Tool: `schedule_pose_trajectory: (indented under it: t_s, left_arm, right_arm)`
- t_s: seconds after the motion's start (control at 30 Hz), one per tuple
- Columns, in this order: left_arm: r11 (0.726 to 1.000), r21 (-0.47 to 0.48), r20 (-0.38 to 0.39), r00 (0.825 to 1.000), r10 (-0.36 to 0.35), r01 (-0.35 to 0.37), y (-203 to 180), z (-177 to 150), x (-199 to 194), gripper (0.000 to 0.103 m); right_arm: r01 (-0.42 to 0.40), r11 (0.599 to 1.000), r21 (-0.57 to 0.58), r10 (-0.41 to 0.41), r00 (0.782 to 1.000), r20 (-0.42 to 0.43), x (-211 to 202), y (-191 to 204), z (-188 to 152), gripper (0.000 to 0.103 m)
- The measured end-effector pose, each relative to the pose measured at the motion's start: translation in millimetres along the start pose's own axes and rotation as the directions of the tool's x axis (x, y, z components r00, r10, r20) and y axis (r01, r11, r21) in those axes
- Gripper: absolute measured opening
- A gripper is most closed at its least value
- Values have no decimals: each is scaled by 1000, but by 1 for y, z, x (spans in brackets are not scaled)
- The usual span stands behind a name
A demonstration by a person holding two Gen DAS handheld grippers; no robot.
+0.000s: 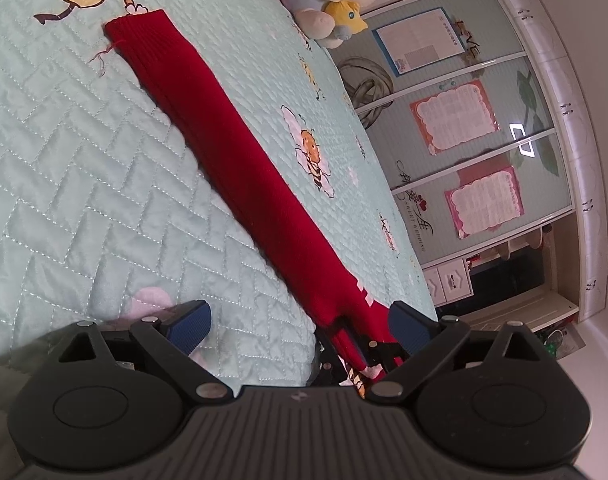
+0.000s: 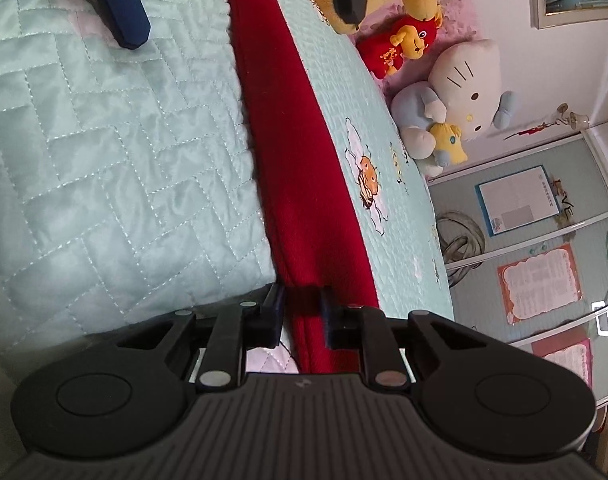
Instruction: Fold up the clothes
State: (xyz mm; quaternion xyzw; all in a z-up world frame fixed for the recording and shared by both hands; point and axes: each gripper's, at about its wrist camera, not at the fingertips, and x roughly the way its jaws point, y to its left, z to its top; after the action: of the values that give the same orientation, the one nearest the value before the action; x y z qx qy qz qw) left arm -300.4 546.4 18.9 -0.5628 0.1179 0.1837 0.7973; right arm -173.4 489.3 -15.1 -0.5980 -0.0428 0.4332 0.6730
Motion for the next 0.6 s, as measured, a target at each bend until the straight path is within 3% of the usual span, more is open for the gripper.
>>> schedule_pose_trajectory:
  t_s: [0.2, 0.27, 0.5, 0.6]
  left_arm:
    - [999, -41, 17, 999, -27, 28, 5, -2, -3, 99]
    - [999, -42, 17, 999, -27, 28, 4, -1, -4, 99]
    - [997, -62, 30, 998, -46, 48, 6, 2, -5, 99]
    - [993, -94, 48, 997, -63, 67, 9, 3, -7, 99]
  right_arm:
    - [25, 1000, -18, -25, 1000, -13, 3, 3, 3, 15]
    - [38, 999, 1, -38, 999, -16, 3, 5, 5, 6]
    - [-14, 964, 265, 5, 999, 34, -34, -20, 4, 5]
    - [-95, 947, 306, 84, 995, 47, -47, -22, -2, 3]
